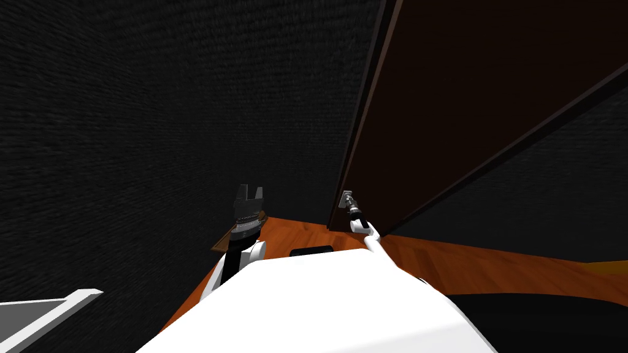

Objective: Pull the door open

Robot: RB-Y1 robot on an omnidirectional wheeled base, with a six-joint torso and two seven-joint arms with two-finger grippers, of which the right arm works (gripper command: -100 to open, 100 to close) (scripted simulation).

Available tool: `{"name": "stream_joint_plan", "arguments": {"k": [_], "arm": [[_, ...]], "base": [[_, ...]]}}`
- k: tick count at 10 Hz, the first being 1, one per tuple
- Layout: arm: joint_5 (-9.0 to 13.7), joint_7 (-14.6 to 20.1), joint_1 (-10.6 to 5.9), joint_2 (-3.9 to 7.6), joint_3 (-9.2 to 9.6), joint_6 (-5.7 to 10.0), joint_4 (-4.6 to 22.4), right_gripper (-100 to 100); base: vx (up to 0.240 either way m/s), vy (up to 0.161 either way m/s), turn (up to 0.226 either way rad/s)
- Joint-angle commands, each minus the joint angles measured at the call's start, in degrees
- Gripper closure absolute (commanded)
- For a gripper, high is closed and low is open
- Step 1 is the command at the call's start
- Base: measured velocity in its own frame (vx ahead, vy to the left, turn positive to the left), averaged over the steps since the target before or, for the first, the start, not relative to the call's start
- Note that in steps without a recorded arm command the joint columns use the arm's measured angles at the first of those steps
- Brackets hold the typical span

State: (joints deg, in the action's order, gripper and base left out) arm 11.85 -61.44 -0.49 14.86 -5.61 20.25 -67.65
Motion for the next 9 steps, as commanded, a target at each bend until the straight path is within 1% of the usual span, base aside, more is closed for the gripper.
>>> {"name": "stream_joint_plan", "arguments": {"k": [1, 2, 3, 4, 5, 6, 7, 8, 9], "arm": [[0.17, 2.86, 0.61, -0.18, 0.27, 0.05, -0.36, 100], [0.31, 4.26, 1.01, -0.17, 0.34, 0.09, -0.71, 100], [0.31, 5.12, 1.01, -0.17, 0.34, 0.09, -0.71, 100], [0.44, 7.11, 1.4, -0.16, 0.41, 0.14, -1.06, 100], [0.44, 7.31, 1.4, -0.16, 0.41, 0.14, -1.06, 100], [0.57, 9.5, 1.8, -0.14, 0.48, 0.18, -1.41, 100], [0.72, 11.01, 2.23, -0.13, 0.55, 0.23, -1.8, 100], [0.72, 11.77, 2.23, -0.13, 0.55, 0.23, -1.8, 100], [0.87, 13.81, 2.69, -0.12, 0.64, 0.29, -2.2, 100]], "base": [[-0.011, -0.007, 0.016], [-0.016, -0.008, 0.027], [-0.012, -0.006, 0.016], [-0.011, -0.008, 0.028], [-0.01, -0.004, 0.013], [-0.01, -0.003, 0.022], [-0.015, -0.01, 0.032], [-0.013, -0.01, 0.013], [-0.012, -0.007, 0.034]]}}
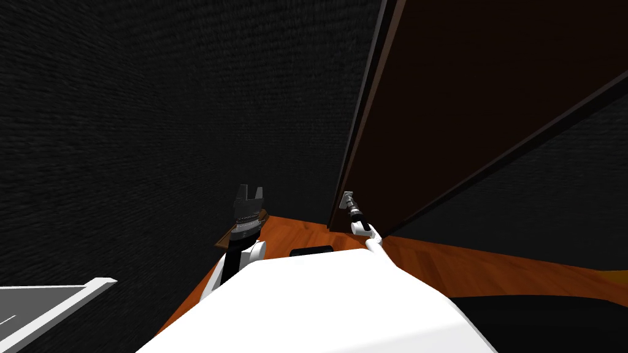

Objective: Pull the door open

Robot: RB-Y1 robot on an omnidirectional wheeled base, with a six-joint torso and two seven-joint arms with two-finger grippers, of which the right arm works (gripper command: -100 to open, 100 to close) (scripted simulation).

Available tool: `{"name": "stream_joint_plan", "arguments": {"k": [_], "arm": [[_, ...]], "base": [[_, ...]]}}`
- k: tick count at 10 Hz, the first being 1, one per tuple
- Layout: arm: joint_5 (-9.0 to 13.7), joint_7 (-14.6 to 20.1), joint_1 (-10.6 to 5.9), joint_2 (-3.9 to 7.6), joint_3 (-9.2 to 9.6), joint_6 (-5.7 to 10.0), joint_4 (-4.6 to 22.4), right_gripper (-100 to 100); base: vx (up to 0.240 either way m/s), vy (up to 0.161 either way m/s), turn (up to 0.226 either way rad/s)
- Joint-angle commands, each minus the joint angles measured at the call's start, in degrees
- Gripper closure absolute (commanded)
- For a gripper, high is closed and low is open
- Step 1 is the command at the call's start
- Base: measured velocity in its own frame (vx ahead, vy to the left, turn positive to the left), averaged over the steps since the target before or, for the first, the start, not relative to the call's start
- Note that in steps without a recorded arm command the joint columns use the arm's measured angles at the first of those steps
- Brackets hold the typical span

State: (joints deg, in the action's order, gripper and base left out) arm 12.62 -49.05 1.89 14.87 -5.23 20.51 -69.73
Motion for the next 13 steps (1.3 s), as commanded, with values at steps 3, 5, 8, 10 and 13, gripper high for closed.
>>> {"name": "stream_joint_plan", "arguments": {"k": [3, 5, 8, 10, 13], "arm": [[0.41, 5.42, 1.22, -0.09, 0.41, 0.13, -0.94, 100], [0.56, 8.34, 1.68, -0.08, 0.49, 0.18, -1.35, 100], [0.89, 12.36, 2.66, -0.05, 0.66, 0.3, -2.22, 100], [1.06, 15.31, 3.16, -0.03, 0.75, 0.36, -2.67, 100], [1.23, 18.07, 3.67, -0.01, 0.84, 0.41, -3.12, 100]], "base": [[-0.014, -0.008, 0.026], [-0.012, -0.008, 0.022], [-0.014, -0.008, 0.027], [-0.013, -0.007, 0.028], [-0.012, -0.007, 0.017]]}}
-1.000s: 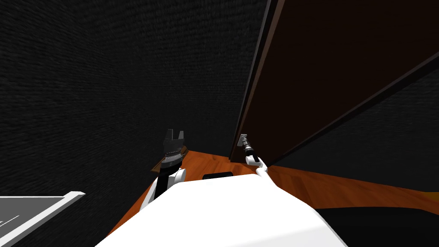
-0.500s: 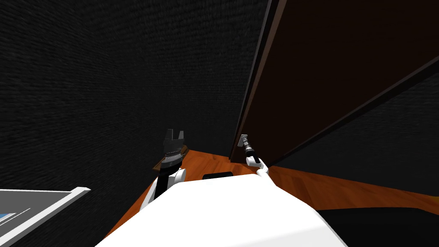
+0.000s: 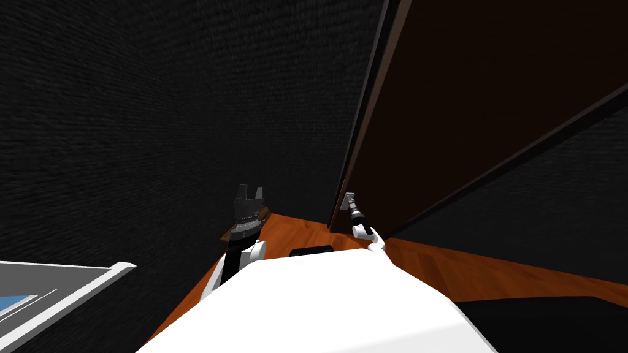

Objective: Pull the door open

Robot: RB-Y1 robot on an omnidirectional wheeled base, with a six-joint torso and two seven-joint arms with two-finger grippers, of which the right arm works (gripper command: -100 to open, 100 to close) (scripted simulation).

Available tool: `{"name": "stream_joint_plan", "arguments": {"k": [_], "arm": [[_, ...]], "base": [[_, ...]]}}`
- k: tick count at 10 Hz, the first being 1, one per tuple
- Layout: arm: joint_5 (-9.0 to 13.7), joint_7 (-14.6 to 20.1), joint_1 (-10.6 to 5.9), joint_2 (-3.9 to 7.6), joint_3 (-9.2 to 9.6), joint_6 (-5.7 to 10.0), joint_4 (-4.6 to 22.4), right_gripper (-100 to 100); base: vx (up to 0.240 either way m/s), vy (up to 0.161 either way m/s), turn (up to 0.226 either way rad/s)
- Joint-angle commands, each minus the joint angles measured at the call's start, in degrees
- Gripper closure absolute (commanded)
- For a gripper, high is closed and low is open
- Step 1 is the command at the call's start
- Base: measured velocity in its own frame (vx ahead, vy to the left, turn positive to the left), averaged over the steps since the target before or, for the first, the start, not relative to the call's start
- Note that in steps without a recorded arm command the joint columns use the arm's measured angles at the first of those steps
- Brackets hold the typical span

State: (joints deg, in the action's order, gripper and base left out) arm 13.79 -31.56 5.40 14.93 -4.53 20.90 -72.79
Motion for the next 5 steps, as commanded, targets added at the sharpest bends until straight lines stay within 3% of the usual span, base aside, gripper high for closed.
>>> {"name": "stream_joint_plan", "arguments": {"k": [1, 5], "arm": [[0.24, 2.86, 0.67, -0.07, 0.23, 0.08, -0.5, 100], [0.59, 7.67, 1.7, -0.03, 0.42, 0.2, -1.42, 100]], "base": [[-0.013, -0.006, 0.029], [-0.015, -0.009, 0.028]]}}
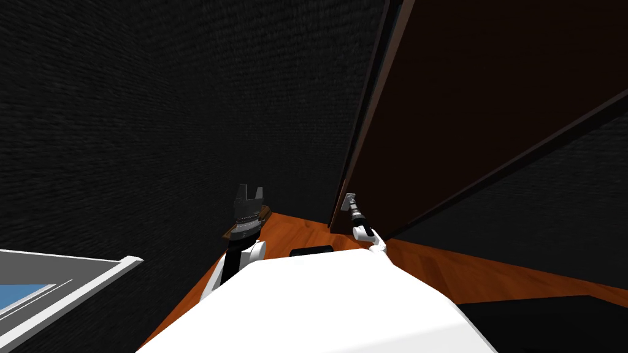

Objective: Pull the door open

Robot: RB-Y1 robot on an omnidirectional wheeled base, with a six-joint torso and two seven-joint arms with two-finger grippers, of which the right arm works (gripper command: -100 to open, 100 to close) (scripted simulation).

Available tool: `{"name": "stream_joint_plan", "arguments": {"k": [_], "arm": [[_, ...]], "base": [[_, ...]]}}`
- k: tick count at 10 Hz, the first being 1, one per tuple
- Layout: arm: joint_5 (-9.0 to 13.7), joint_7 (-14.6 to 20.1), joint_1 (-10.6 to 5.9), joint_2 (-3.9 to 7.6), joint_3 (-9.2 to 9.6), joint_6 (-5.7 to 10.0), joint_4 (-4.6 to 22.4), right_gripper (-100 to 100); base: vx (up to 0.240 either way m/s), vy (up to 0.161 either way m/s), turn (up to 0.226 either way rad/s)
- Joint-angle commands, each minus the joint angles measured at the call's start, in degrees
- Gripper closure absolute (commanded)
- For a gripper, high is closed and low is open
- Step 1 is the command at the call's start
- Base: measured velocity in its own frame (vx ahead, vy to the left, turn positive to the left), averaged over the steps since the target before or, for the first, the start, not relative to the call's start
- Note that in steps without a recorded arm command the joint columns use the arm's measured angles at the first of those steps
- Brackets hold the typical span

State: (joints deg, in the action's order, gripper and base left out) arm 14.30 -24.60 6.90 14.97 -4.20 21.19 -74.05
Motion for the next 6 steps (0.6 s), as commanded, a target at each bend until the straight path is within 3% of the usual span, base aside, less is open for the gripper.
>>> {"name": "stream_joint_plan", "arguments": {"k": [1, 2, 6], "arm": [[0.25, 2.86, 0.74, -0.05, 0.18, -0.03, -0.64, 100], [0.25, 3.08, 0.74, -0.05, 0.18, -0.03, -0.64, 100], [0.8, 9.74, 2.36, 0.0, 0.47, 0.16, -2.07, 100]], "base": [[-0.014, -0.009, 0.037], [-0.01, -0.008, 0.016], [-0.015, -0.009, 0.032]]}}
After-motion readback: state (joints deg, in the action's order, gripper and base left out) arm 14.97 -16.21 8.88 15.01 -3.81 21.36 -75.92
